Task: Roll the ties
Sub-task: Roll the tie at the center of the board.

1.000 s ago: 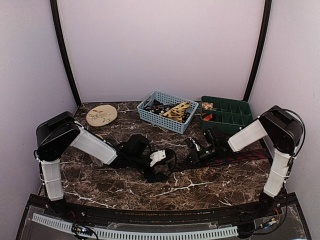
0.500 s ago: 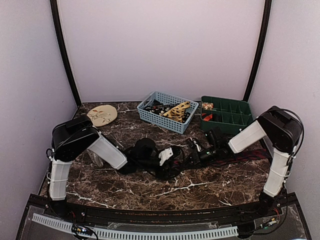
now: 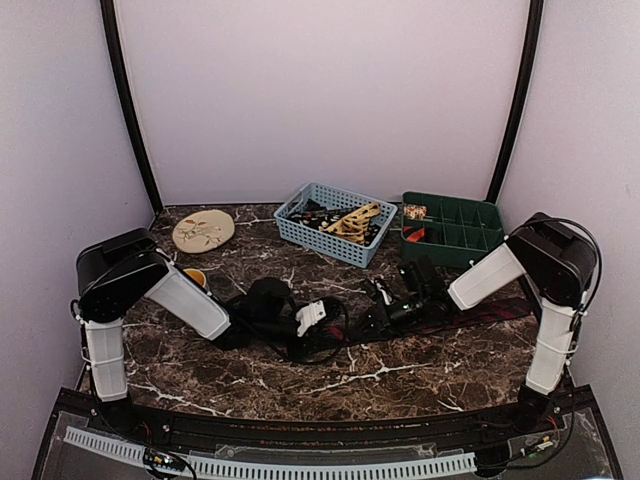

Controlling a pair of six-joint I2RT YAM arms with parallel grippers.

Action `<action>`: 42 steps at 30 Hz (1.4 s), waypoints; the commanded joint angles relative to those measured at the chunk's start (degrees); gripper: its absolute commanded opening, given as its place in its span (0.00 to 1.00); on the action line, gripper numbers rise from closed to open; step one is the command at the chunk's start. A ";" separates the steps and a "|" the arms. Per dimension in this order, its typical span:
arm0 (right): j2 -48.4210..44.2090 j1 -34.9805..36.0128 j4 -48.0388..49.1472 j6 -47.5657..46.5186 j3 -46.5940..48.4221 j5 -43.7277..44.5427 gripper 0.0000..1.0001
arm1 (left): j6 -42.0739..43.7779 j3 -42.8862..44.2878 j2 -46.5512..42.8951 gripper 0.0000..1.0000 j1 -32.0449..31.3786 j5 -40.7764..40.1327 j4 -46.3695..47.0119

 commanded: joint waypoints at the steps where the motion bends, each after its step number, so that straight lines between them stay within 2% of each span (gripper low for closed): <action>1: 1.61 1.15 1.21 2.03 2.73 -1.06 0.13 | 0.84 -1.59 -1.33 0.23 0.48 -0.47 -6.36; 3: 2.31 1.66 1.92 2.76 3.38 -1.77 0.16 | 0.68 -1.37 -1.24 0.23 0.48 -0.19 -6.32; 6: 2.56 2.03 3.43 4.36 3.48 -2.37 0.26 | 0.68 -1.03 -0.94 0.23 0.48 0.07 -6.39; 9: 2.69 2.42 3.13 4.30 3.74 -2.50 0.28 | 0.70 -0.79 -0.58 0.23 0.48 0.33 -6.62; 11: 3.06 2.73 2.20 3.59 4.13 -2.30 0.21 | 0.61 -0.82 -0.51 0.23 0.48 0.22 -6.66; 14: 3.69 2.76 -2.08 1.27 5.10 -0.45 0.00 | 0.10 -0.81 -0.89 0.28 0.53 -0.04 -6.62; 18: 4.95 2.51 -7.09 -2.23 6.68 2.85 0.00 | -1.83 -3.88 -3.69 0.49 1.61 1.21 -2.86; 22: 6.33 2.34 -9.75 -4.47 6.70 5.17 0.00 | -3.27 -8.53 -6.28 0.56 2.85 2.80 4.23; 34: 7.81 1.12 -8.44 -4.68 3.33 6.92 0.00 | -7.20 -4.23 -0.18 0.50 2.83 11.45 10.08; 39: 7.77 0.91 -7.99 -4.58 3.19 6.85 0.00 | -7.44 -3.21 -0.35 0.35 1.99 11.50 10.24; 42: 7.82 0.92 -7.18 -4.16 2.94 6.45 0.00 | -7.65 -1.87 -0.51 0.33 0.53 10.31 11.04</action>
